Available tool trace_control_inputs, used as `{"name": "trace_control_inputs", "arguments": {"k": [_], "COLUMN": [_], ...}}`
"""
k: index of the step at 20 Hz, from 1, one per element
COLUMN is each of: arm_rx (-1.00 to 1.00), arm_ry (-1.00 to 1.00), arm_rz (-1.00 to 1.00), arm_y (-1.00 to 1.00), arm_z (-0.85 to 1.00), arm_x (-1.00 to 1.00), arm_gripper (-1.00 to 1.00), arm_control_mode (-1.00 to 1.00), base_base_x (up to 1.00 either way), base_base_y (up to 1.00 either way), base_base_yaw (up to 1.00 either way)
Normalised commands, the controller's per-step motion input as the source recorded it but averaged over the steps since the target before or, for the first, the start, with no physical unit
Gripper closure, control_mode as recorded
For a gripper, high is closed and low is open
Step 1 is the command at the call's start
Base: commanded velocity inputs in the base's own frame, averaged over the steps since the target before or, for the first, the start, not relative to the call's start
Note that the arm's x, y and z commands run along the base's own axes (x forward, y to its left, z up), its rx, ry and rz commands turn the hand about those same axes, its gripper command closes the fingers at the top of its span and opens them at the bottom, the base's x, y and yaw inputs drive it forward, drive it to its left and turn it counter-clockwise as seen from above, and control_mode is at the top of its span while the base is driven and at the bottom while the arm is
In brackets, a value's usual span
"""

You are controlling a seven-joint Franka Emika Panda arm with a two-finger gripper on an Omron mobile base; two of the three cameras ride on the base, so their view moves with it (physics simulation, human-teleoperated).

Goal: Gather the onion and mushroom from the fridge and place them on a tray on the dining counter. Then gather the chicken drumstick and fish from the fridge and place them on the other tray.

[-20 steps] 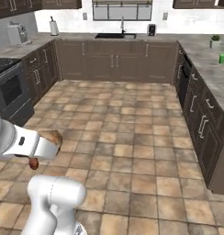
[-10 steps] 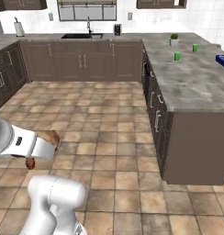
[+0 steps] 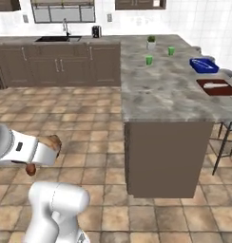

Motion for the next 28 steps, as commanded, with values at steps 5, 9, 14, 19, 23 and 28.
{"name": "trace_control_inputs", "arguments": {"k": [5,9,14,19,23,28], "arm_rx": [0.00,0.00,0.00,0.00,0.00,0.00], "arm_ry": [0.00,0.00,0.00,0.00,0.00,0.00], "arm_rz": [0.00,0.00,0.00,0.00,0.00,0.00], "arm_y": [0.00,0.00,0.00,0.00,0.00,0.00], "arm_z": [0.00,0.00,0.00,0.00,0.00,0.00], "arm_x": [0.00,0.00,0.00,0.00,0.00,0.00], "arm_gripper": [1.00,1.00,1.00,1.00,1.00,1.00], "arm_control_mode": [1.00,1.00,1.00,1.00,1.00,1.00], "base_base_x": [1.00,1.00,0.83,0.62,0.45,0.39], "base_base_y": [-1.00,-1.00,-1.00,-1.00,-1.00,-1.00], "base_base_yaw": [-0.02,0.00,0.00,0.02,0.07,0.12]}}
